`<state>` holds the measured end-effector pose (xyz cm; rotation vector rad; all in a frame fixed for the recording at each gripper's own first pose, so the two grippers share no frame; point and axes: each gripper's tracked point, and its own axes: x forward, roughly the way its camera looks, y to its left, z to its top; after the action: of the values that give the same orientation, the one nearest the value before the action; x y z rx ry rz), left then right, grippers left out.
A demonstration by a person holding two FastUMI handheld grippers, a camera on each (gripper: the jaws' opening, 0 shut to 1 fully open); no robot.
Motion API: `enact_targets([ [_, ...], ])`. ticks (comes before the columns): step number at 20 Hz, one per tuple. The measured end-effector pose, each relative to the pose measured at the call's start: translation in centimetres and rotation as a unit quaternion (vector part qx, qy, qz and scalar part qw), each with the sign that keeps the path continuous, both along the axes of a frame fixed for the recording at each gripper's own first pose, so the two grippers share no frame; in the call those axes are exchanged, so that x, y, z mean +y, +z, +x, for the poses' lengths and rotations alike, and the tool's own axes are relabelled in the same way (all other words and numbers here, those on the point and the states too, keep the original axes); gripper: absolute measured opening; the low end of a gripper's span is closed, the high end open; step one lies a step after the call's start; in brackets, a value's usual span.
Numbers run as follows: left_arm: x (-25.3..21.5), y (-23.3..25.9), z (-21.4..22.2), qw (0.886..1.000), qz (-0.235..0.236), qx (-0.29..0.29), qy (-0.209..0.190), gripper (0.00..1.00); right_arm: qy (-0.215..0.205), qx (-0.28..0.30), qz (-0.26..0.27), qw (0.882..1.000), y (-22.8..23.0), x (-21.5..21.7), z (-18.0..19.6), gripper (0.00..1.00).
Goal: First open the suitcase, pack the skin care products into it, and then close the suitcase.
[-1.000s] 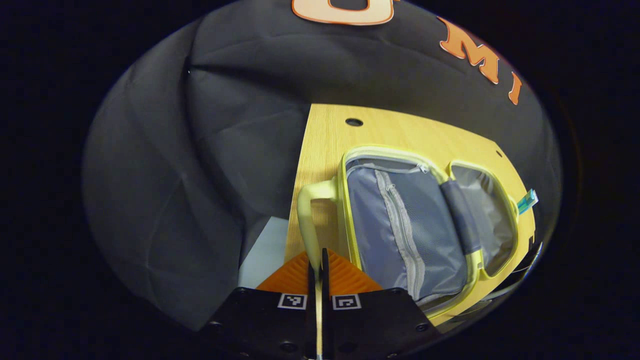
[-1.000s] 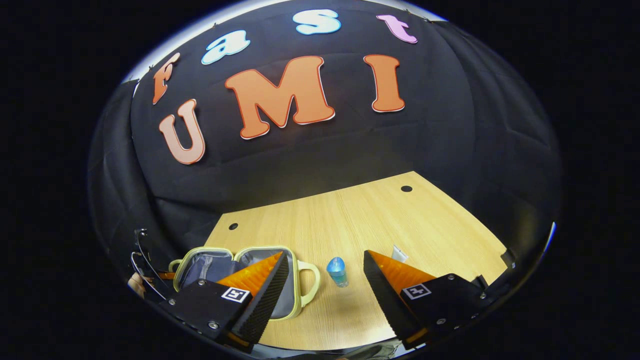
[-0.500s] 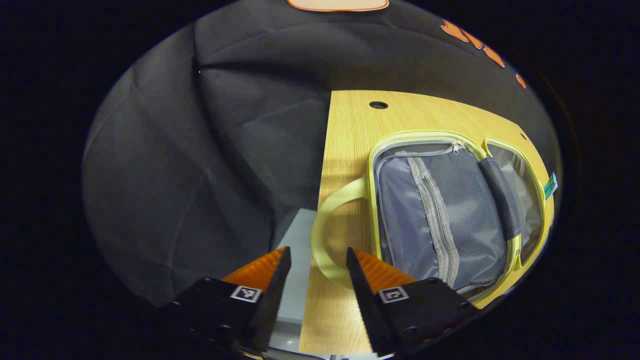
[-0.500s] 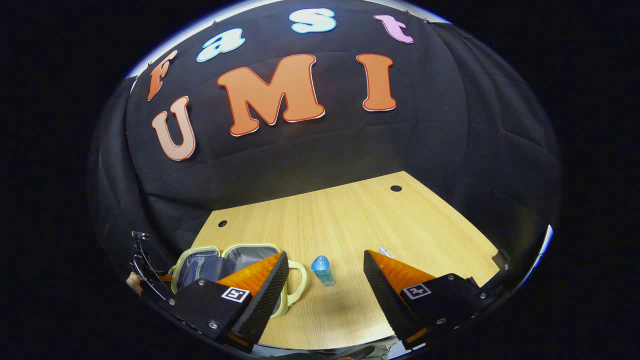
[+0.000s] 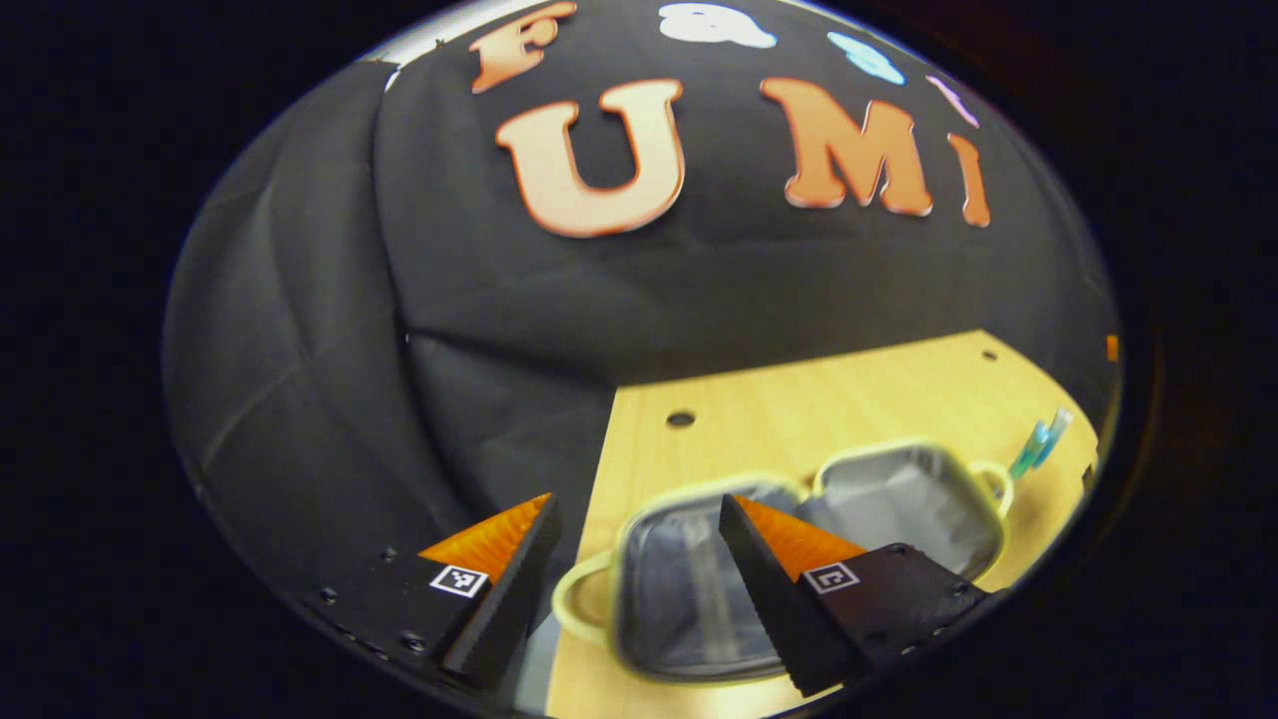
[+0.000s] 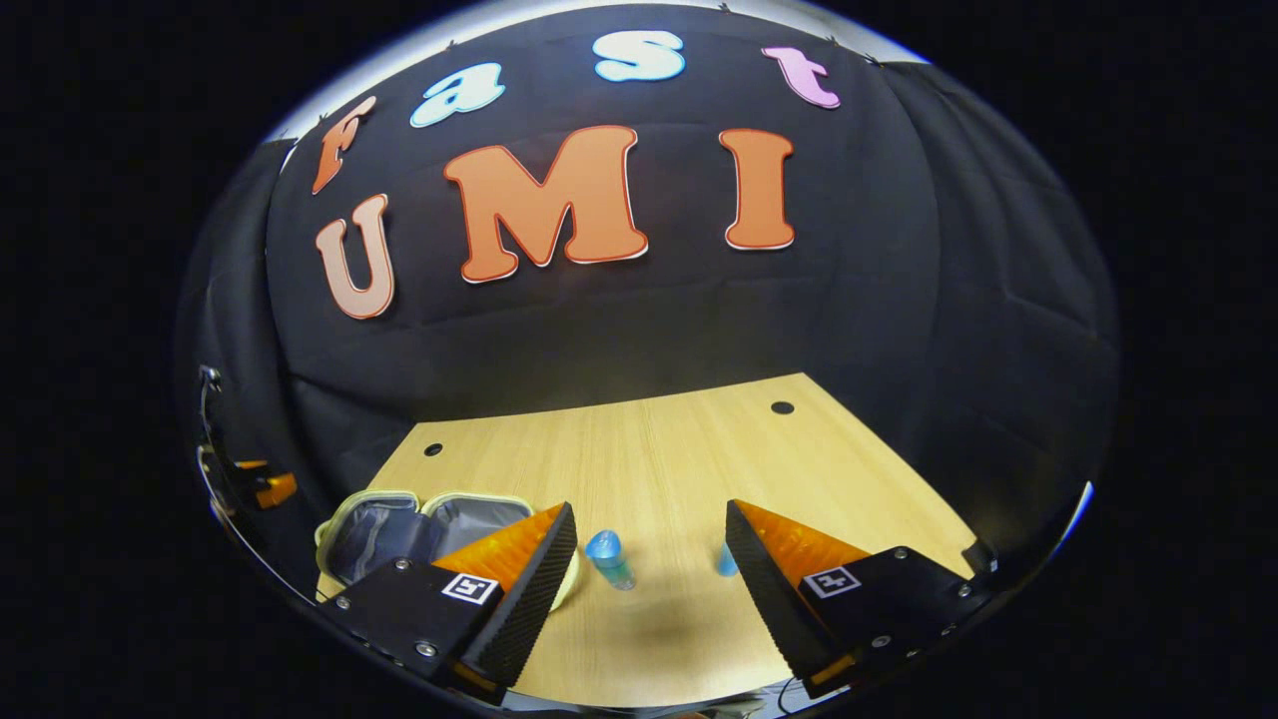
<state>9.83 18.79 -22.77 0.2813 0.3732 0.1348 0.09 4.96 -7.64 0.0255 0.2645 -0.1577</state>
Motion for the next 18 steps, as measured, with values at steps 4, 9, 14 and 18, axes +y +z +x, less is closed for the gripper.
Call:
enact_targets([
  [4, -11.9, 4.0, 0.2, 0.996, -0.048, -0.054, -0.046, 0.98, 0.011, -0.029, -0.024, 0.999, 1.7, -2.2, 0.8, 0.95],
  [9, -24.4, 6.5, 0.5, 0.987, -0.089, -0.122, -0.064, 0.98, 0.041, -0.045, -0.025, 0.998, 2.4, -4.2, 2.2, 0.95],
  [14, -34.8, 2.0, 1.4, 0.985, -0.111, -0.102, -0.083, 0.98, 0.071, -0.032, -0.028, 0.997, 2.2, -7.4, 2.6, 0.95],
  [18, -40.9, -1.9, 3.0, 0.986, -0.112, -0.079, -0.098, 0.98, 0.077, -0.009, -0.041, 0.996, 1.0, -10.8, 2.1, 0.95],
])
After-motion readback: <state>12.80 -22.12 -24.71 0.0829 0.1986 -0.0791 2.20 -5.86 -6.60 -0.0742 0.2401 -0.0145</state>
